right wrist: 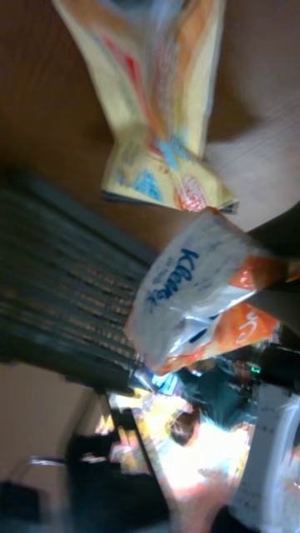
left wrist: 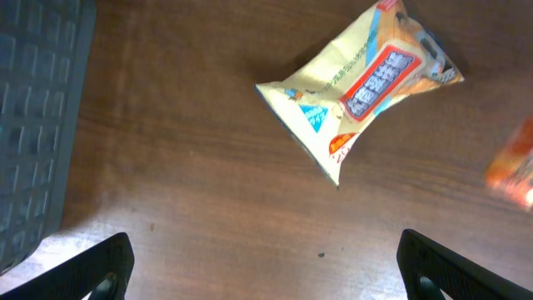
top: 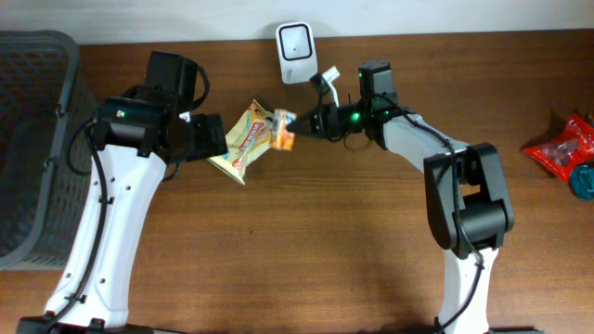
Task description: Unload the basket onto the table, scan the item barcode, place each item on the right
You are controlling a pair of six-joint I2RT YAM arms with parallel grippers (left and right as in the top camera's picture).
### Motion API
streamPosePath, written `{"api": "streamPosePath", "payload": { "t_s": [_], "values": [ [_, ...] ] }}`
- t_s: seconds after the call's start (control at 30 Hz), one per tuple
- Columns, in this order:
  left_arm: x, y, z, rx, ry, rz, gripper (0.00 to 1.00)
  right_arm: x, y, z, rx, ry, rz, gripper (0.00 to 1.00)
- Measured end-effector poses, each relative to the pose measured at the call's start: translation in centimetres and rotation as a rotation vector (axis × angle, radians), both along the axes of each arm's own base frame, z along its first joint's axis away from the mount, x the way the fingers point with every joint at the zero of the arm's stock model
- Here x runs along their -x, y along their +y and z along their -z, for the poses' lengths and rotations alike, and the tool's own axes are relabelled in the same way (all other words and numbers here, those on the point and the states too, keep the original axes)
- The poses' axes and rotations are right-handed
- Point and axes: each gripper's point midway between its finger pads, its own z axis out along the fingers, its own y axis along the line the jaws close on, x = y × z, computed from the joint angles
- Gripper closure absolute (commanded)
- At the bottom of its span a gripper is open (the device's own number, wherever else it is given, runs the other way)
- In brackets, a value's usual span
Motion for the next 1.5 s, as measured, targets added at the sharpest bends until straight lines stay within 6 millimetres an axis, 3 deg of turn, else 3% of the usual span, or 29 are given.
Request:
{"api": "streamPosePath", "payload": {
  "t_s": [0.1,0.2,0.23,0.33,0.4,0.47,0.5,0.57,0.63,0.67,0.73,0.87,0.93,1.0,1.07,1.1,1.13,1.2,1.27,1.4,1.47,1.5],
  "values": [
    [0.0,0.0,0.0,0.000,0.002,0.000,0.01,-5.5,-0.3,-2.4,0.050,0.079,0.242,0.96],
    [0.1,0.0,0.0,-0.001,0.004,0.000,0.01,-12.2,-3.9,-3.6,0.254,0.213,0.624,0.96],
    [0.1,0.0,0.1,-0.001,0.005,0.000,0.01,-13.0,-5.7,-3.3,0.390,0.221,0.728,0.96],
    [0.1,0.0,0.0,-0.001,0.003,0.000,0.01,-17.2,-9.8,-8.9,0.523,-0.048,1.008,0.96],
    [0.1,0.0,0.0,-0.001,0.003,0.000,0.01,-18.7,-12.0,-10.1,0.620,-0.187,1.153,0.96],
    [0.1,0.0,0.0,-0.001,0.003,0.000,0.01,-19.3,-11.8,-11.2,0.713,-0.363,1.193,0.95],
    [0.1,0.0,0.0,-0.001,0.003,0.000,0.01,-19.1,-10.0,-11.4,0.789,-0.497,1.162,0.95],
    [0.0,0.0,0.0,0.000,0.001,0.000,0.01,-19.7,-6.6,-9.7,0.917,-0.737,1.055,0.93],
    [0.1,0.0,0.0,-0.001,0.003,0.000,0.01,-20.1,-3.7,-5.3,1.065,-0.937,0.874,0.96],
    [0.1,0.0,0.0,-0.001,0.003,0.000,0.01,-20.1,-2.6,-2.4,1.158,-1.042,0.739,0.96],
    [0.1,0.0,0.0,-0.001,0.003,0.000,0.01,-20.2,-2.4,1.0,1.274,-1.166,0.571,0.96],
    [0.1,0.0,0.0,-0.001,0.003,0.000,0.01,-21.0,-3.3,0.5,1.352,-1.264,0.553,0.96],
    [0.1,0.0,0.0,-0.001,0.003,0.000,0.01,-21.8,-4.3,-1.0,1.342,-1.203,0.724,0.96],
    [0.1,0.0,0.0,-0.001,0.003,0.000,0.01,-22.4,-8.3,-2.6,1.394,-1.044,1.017,0.96],
    [0.1,0.0,0.0,-0.001,0.003,0.000,0.01,-22.0,-13.9,-2.9,1.514,-0.904,1.148,0.96],
    [0.1,0.0,0.0,-0.001,0.004,0.000,0.01,-21.4,-18.6,-3.4,1.598,-0.802,1.211,0.96],
    [0.1,0.0,0.0,-0.001,0.004,0.000,0.01,-20.2,-24.8,-4.4,1.686,-0.672,1.284,0.96],
    [0.1,0.0,0.0,-0.001,0.004,0.000,0.01,-16.5,-35.0,-5.8,1.813,-0.427,1.391,0.96],
    [0.0,0.0,0.0,-0.001,0.001,0.000,0.01,-9.9,-46.2,-4.6,1.947,-0.066,1.484,0.96],
    [0.1,0.0,0.0,-0.001,0.003,0.000,0.01,0.2,-57.7,-1.3,1.942,0.445,1.616,0.96],
    [0.0,0.0,0.0,0.000,0.002,0.000,0.01,3.7,-61.7,-0.1,1.841,0.610,1.668,0.96],
    [0.1,0.0,0.0,-0.001,0.003,0.000,0.01,4.6,-62.5,0.4,1.803,0.653,1.681,0.78]
  ]
}}
